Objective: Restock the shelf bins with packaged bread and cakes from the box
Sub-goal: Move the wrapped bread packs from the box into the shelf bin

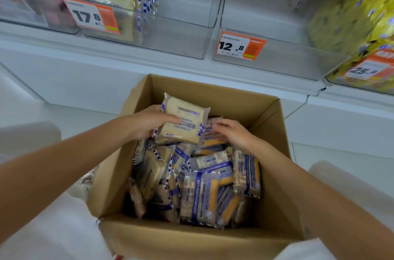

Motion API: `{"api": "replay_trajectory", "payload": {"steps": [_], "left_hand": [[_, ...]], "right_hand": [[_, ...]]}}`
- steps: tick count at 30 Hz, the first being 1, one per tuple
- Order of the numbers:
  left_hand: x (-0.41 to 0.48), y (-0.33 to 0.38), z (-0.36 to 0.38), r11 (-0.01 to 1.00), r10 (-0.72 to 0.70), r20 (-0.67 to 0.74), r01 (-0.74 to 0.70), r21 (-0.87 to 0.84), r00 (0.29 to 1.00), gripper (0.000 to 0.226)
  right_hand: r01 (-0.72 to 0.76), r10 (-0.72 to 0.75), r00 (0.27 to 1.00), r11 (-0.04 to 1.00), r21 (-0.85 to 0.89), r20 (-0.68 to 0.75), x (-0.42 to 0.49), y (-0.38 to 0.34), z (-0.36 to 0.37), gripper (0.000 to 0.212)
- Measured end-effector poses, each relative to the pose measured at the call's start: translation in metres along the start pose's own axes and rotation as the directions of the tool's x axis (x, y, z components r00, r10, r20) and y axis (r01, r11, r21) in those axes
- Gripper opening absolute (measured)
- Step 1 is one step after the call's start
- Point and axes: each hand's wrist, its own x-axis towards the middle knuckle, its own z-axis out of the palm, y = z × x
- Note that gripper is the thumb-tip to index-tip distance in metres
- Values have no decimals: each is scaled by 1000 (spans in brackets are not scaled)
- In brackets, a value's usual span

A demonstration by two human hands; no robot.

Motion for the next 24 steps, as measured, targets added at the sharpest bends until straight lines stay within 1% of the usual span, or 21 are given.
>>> {"api": "replay_trajectory", "payload": {"steps": [1,2,3,4,5,6,7,8,10,11,13,14,15,17,18,19,20,21,22,23,24], "left_hand": [[0,-5,-6,1000,-3,-15,3,22,1000,29],[1,-11,-11,999,-10,-27,11,34,1000,29],[0,-15,-14,999,-22,-35,23,41,999,30],[0,-19,-17,998,-34,-44,36,43,998,30],[0,-22,-20,998,-46,-58,48,42,997,30],[-1,-23,-21,998,-56,-70,58,33,996,29],[-1,-24,-22,998,-63,-77,65,19,995,28],[-2,-23,-23,998,-65,-80,66,5,995,27],[-2,-20,-22,998,-55,-101,53,-25,993,28],[-2,-18,-22,998,-48,-118,42,-49,992,29],[-2,-13,-19,993,-53,-151,37,-109,987,29],[-3,-11,-17,990,-62,-162,40,-139,985,28],[-4,-9,-14,983,-75,-165,45,-180,983,27],[-8,-2,-5,948,-109,-159,55,-313,981,23],[-9,1,-3,908,-129,-131,64,-413,983,23],[-9,4,-1,857,-130,-73,75,-510,989,29],[-9,7,-1,810,-115,6,98,-578,993,41],[-9,8,-1,785,-89,86,123,-607,992,56],[-9,9,-1,782,-64,140,136,-608,988,64],[-9,11,0,798,-47,151,128,-589,987,60],[-10,12,3,824,-38,126,102,-557,991,50]], "right_hand": [[-3,17,999,963,-271,52,5,14,1,39],[-8,77,990,872,-489,121,8,26,3,48],[-9,158,971,774,-633,179,11,39,5,56],[11,217,952,679,-734,214,12,48,7,59],[64,226,944,587,-807,239,14,57,9,55],[120,214,944,487,-865,252,15,61,11,44],[155,190,949,412,-898,251,18,62,13,32],[146,186,953,410,-900,239,19,57,13,23],[91,163,967,488,-868,193,20,41,5,15],[74,112,982,510,-857,151,19,29,-3,17],[27,-39,999,563,-826,6,13,1,-20,20],[12,-132,987,626,-780,-91,6,-13,-26,19],[21,-221,957,699,-714,-188,-1,-25,-28,20],[166,-387,868,817,-553,-311,-17,-42,-21,20],[261,-440,845,834,-486,-303,-25,-47,-13,21],[338,-480,844,823,-456,-241,-32,-50,-4,25],[393,-505,849,799,-455,-153,-35,-48,5,29],[430,-513,856,775,-463,-65,-36,-43,13,33],[448,-505,863,772,-451,-7,-35,-39,18,35],[450,-485,874,795,-407,21,-33,-36,20,38],[435,-453,891,839,-327,25,-32,-35,21,41]]}}
